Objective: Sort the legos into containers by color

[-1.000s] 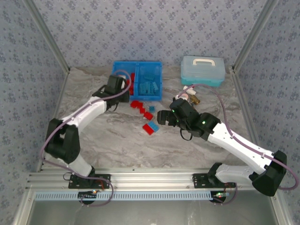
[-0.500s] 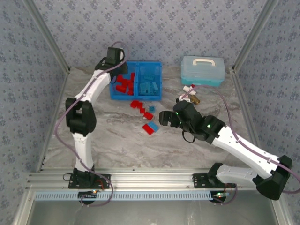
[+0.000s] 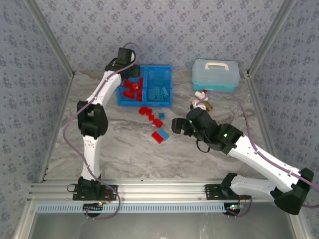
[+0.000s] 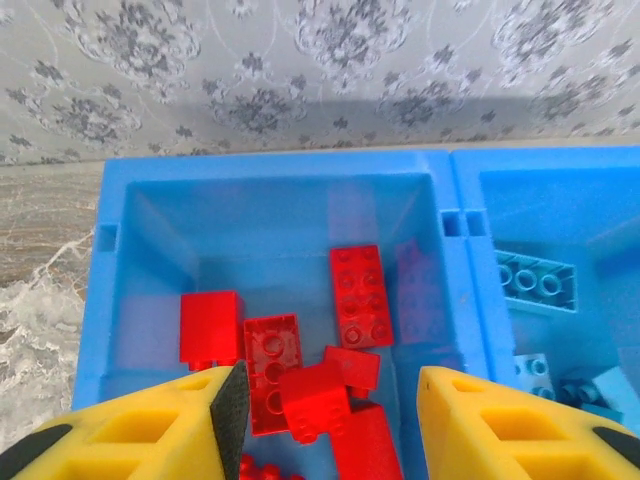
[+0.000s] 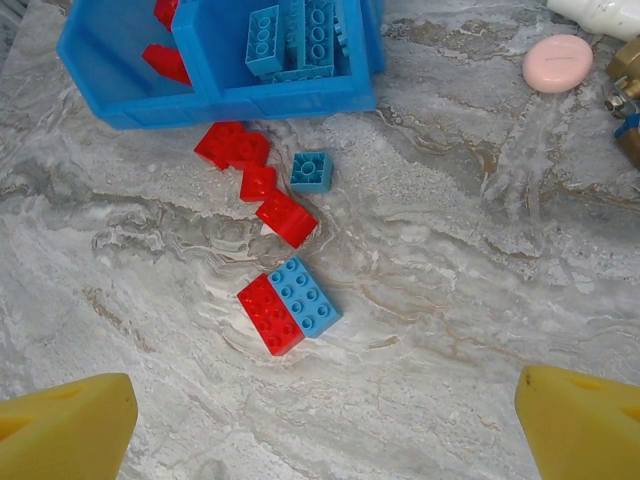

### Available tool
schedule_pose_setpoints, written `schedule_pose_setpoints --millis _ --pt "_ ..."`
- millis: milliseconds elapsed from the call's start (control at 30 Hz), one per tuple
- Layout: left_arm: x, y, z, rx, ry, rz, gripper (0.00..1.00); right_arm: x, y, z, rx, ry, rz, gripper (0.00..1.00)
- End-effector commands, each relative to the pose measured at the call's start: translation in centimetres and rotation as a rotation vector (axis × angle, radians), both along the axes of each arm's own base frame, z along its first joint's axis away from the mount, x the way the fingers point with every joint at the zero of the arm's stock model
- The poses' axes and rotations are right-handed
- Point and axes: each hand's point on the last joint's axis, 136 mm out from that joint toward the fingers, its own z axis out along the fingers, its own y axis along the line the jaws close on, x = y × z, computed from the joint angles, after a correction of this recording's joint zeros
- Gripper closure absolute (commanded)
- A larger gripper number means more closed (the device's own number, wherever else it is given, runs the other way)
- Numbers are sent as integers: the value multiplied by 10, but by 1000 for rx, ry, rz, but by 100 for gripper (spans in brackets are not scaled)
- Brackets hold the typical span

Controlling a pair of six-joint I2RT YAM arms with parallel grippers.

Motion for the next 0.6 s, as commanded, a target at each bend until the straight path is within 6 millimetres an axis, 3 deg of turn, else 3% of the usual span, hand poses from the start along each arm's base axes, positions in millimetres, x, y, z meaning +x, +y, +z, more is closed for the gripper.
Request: schedule_pose_setpoints --millis 0,133,233,400,567 --pt "-39 -5 72 -99 -89 -33 51 2 -4 -2 -10 -4 -29 0" --pt "-100 -8 74 -189 -73 -63 51 8 3 -8 -10 6 -15 0" --pt "-149 -16 60 -237 -34 -93 50 13 14 -15 -7 27 9 0" --pt "-231 -45 9 -214 93 -150 49 18 25 -25 -12 63 37 0" --pt "-301 -65 -58 -299 270 -56 45 19 26 -31 4 77 24 0"
